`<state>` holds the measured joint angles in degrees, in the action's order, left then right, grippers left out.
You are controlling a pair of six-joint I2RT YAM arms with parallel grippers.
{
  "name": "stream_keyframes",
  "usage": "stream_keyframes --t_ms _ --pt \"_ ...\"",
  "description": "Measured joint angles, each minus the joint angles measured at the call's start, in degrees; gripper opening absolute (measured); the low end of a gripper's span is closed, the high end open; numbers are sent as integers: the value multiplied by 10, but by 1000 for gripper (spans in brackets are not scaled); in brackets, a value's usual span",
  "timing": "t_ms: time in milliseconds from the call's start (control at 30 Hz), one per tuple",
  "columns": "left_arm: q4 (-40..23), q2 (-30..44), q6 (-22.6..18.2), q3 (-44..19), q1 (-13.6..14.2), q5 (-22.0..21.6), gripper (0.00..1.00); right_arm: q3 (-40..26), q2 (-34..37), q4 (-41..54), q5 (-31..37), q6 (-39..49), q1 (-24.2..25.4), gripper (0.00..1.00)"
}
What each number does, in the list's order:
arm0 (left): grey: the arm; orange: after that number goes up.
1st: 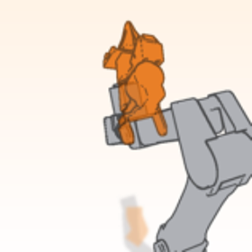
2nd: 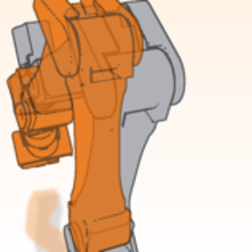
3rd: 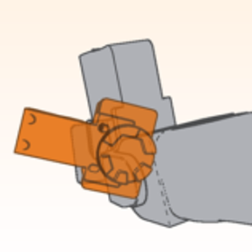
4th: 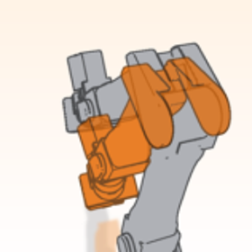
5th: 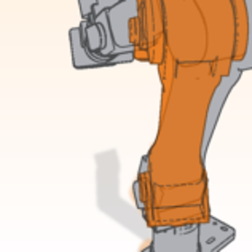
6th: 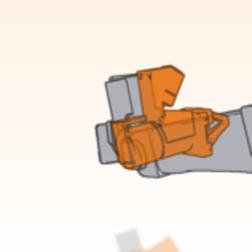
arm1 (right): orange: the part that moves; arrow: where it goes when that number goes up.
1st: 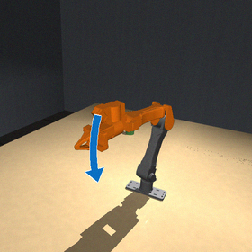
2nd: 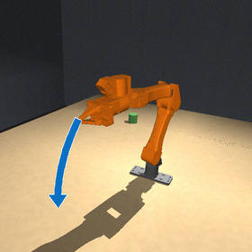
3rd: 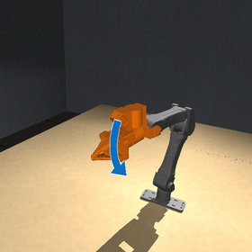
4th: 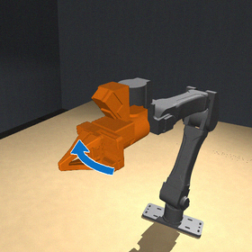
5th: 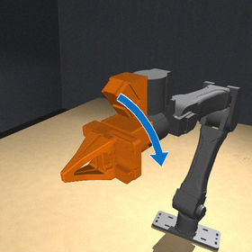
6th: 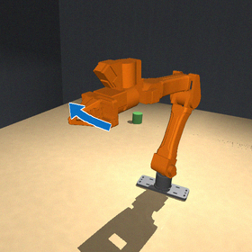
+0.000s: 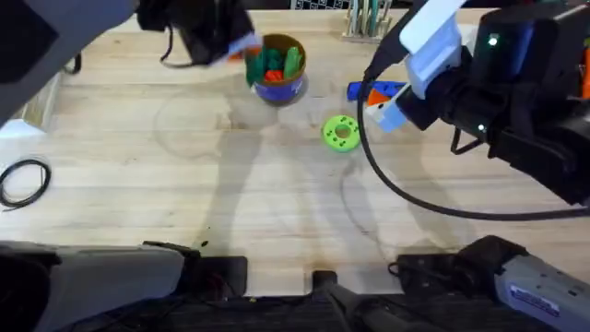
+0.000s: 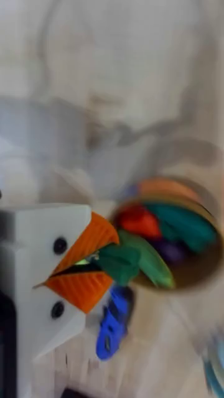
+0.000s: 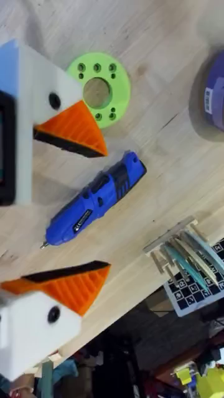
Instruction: Pick up the gripper from the table and insert it into the empty holder that is missing its gripper. Then pick up a screw, insert it into the mounting hole, and use the screwdriver to tighten it. Finally, clean up the table by picking up the vegetable and placing it into the bucket.
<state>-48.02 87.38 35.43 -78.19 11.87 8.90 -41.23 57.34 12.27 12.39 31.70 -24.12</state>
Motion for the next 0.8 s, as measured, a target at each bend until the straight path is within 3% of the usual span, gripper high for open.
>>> stream_keyframes --t_ms 133,233,600,633,800 --pt "120 13 -56 -1 16 10 16 0 0 0 0 0 0 992" --pt "174 37 -90 -1 29 17 16 0 0 0 0 0 0 992" --pt "182 119 -126 2 32 24 15 0 0 0 0 0 0 992" --pt "182 118 -130 2 31 23 68 0 0 0 0 0 0 992" --pt "183 116 -132 2 27 20 847 0 0 0 0 0 0 991"
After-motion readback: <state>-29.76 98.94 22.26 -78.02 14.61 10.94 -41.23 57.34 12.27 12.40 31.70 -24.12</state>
